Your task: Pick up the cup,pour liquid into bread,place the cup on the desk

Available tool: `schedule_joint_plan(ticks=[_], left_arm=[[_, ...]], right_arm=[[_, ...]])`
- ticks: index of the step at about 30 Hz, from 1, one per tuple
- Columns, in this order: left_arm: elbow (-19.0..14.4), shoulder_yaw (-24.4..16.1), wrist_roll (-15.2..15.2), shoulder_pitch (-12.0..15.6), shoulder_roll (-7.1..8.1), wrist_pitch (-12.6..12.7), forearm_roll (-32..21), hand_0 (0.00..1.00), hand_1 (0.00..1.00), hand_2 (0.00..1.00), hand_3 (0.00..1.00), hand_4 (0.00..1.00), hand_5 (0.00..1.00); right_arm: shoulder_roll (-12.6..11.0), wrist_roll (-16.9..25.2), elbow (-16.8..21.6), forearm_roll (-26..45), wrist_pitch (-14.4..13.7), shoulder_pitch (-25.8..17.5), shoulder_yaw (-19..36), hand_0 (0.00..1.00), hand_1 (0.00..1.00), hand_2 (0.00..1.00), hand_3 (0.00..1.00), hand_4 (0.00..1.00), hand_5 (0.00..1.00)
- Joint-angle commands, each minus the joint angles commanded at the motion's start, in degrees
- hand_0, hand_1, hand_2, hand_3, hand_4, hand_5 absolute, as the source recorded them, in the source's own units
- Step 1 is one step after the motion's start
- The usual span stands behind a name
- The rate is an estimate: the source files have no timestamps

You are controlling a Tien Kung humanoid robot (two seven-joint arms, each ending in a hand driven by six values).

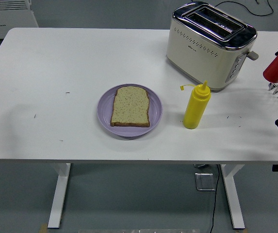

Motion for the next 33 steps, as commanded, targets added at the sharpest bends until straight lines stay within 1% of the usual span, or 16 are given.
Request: schedule_joint_plan(ticks=[2,3,5,8,11,17,20,21,26,27,32,33], left_arm=[[0.01,-0.02,0.00,-0.09,0.00,0.00,0.01,0.780,0.732,0.727,0.659,0.516,0.942],[0.01,-0.03,0.00,-0.10,0.00,0.00,0.01,0.781,0.732,0.727,0.658,0.516,0.942],[0.00,-0.10,-0.01,-0.17,0.00,0.00,0.01,0.781,0.732,0.727,0.658,0.516,0.942],[0.00,-0.08,-0.03,-0.27,0.00,-0.02,-0.03,0.781,0.732,0.727,0.658,0.516,0.942],[0.01,-0.12,-0.04,-0.34,0.00,-0.02,-0.05,0.780,0.732,0.727,0.658,0.517,0.942],[-0.01,-0.18,-0.05,-0.44,0.00,-0.03,-0.08,0.780,0.732,0.727,0.658,0.516,0.941],[0.00,-0.18,-0.03,-0.47,0.00,-0.05,-0.08,0.780,0.732,0.727,0.658,0.516,0.941],[0.00,-0.18,-0.03,-0.49,0.00,-0.06,-0.08,0.781,0.732,0.726,0.658,0.516,0.941],[0.01,-0.17,-0.03,-0.53,0.00,-0.07,-0.08,0.781,0.732,0.726,0.658,0.516,0.941],[0.01,-0.17,-0.03,-0.52,0.00,-0.07,-0.09,0.781,0.732,0.726,0.658,0.517,0.941],[0.00,-0.24,-0.05,-0.56,0.00,-0.07,-0.06,0.781,0.732,0.726,0.658,0.517,0.941],[-0.01,-0.25,-0.05,-0.56,0.00,-0.07,-0.05,0.781,0.732,0.727,0.659,0.517,0.942]], right_arm=[[0.09,2.20,-0.63,0.15,-0.52,-0.64,-1.25,0.147,0.218,0.331,0.401,0.574,0.261],[0.10,2.66,-0.73,0.18,-0.60,-0.73,-1.46,0.142,0.215,0.328,0.400,0.571,0.263],[0.17,5.13,-1.61,-0.23,-1.33,-1.51,-3.57,0.142,0.215,0.328,0.400,0.571,0.263],[0.69,8.73,-2.65,-0.57,-2.09,-2.48,-6.24,0.142,0.215,0.328,0.400,0.571,0.263],[1.22,11.12,-3.54,-0.62,-3.38,-3.08,-8.50,0.142,0.205,0.326,0.400,0.572,0.268],[1.52,14.24,-4.54,-1.14,-4.39,-3.83,-12.94,0.141,0.205,0.326,0.399,0.570,0.267],[1.80,15.42,-5.10,-0.69,-4.44,-4.05,-14.65,0.141,0.205,0.326,0.399,0.570,0.267],[1.96,15.92,-5.39,-0.25,-4.43,-4.12,-15.31,0.139,0.202,0.321,0.397,0.567,0.293],[2.33,17.95,-6.50,1.39,-4.37,-4.22,-17.92,0.139,0.202,0.321,0.397,0.567,0.293],[2.35,18.13,-6.66,1.55,-4.42,-4.21,-18.29,0.166,0.218,0.324,0.400,0.571,0.295],[2.26,18.37,-6.76,1.97,-4.52,-4.24,-20.37,0.166,0.218,0.324,0.400,0.571,0.295],[2.27,18.45,-6.74,2.04,-4.56,-4.25,-20.61,0.225,0.253,0.346,0.406,0.573,0.293]])
